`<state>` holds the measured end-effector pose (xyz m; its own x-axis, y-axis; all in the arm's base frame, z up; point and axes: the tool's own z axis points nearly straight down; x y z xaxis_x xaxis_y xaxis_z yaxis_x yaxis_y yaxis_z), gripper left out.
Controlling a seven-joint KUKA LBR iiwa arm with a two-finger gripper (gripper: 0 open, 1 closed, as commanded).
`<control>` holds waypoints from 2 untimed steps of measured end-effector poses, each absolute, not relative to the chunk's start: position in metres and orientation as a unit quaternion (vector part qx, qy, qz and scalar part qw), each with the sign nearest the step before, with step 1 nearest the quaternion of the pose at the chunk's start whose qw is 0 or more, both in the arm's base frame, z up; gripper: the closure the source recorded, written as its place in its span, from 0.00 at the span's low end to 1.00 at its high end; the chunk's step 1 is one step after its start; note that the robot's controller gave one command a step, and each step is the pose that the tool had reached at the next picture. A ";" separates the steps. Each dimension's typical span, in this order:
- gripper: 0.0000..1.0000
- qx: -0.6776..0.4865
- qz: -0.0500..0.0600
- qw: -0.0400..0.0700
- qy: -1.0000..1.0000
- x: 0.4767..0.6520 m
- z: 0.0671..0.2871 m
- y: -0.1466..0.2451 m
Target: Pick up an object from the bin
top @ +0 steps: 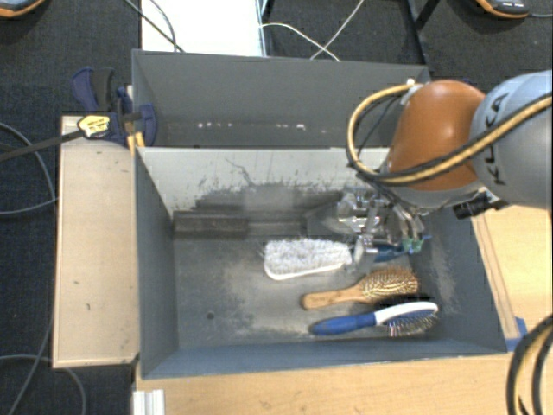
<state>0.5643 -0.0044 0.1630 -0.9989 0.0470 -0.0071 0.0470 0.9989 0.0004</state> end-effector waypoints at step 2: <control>1.00 0.041 0.001 0.009 0.999 0.560 0.078 0.018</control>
Offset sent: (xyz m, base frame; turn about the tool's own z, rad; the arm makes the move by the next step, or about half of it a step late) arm -0.0050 0.0215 -0.0875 0.0405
